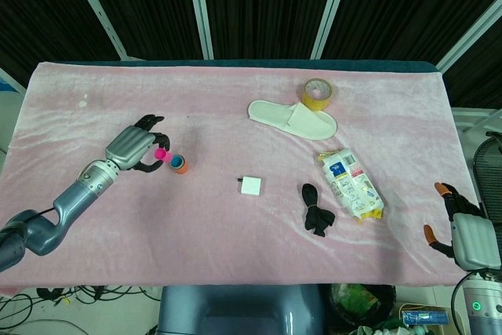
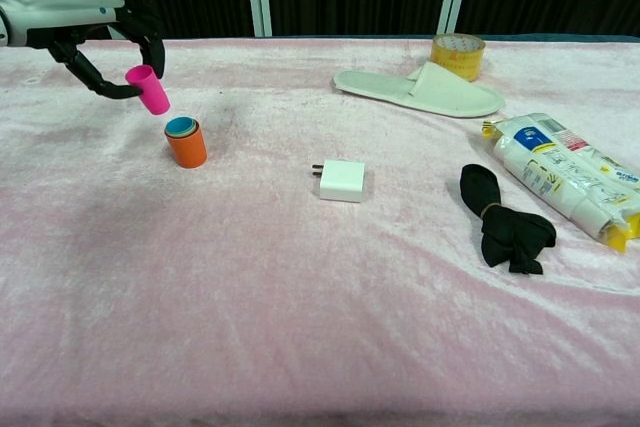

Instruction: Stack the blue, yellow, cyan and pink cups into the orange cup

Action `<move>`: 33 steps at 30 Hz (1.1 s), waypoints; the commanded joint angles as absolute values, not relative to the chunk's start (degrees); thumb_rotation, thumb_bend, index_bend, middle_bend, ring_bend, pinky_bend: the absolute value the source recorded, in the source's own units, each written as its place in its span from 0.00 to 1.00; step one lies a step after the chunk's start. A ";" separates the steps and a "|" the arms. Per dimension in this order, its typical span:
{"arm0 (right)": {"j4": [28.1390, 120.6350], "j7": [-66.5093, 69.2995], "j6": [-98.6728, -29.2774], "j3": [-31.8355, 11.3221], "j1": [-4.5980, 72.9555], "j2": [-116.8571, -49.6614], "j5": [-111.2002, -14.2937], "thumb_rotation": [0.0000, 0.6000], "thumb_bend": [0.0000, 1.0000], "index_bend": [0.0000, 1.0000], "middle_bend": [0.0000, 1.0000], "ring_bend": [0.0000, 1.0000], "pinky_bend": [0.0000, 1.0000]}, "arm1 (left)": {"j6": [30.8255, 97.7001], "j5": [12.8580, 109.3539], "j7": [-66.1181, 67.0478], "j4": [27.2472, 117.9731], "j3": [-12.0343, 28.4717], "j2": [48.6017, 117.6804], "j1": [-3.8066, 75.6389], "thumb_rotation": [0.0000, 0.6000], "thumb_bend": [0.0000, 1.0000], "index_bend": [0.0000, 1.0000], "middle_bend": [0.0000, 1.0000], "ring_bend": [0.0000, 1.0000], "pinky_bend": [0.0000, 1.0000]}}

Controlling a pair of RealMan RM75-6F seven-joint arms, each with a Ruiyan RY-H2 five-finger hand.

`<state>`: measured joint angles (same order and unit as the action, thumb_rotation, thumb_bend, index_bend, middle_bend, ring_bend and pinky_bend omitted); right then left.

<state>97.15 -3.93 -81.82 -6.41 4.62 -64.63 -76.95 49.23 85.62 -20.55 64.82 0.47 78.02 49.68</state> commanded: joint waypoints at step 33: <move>97.31 -3.62 -81.54 -6.31 4.66 -64.50 -77.05 1.00 0.30 0.14 0.10 0.17 0.24 | 48.39 88.25 -23.69 57.03 0.40 85.16 50.94 1.00 0.39 0.44 0.48 0.00 0.00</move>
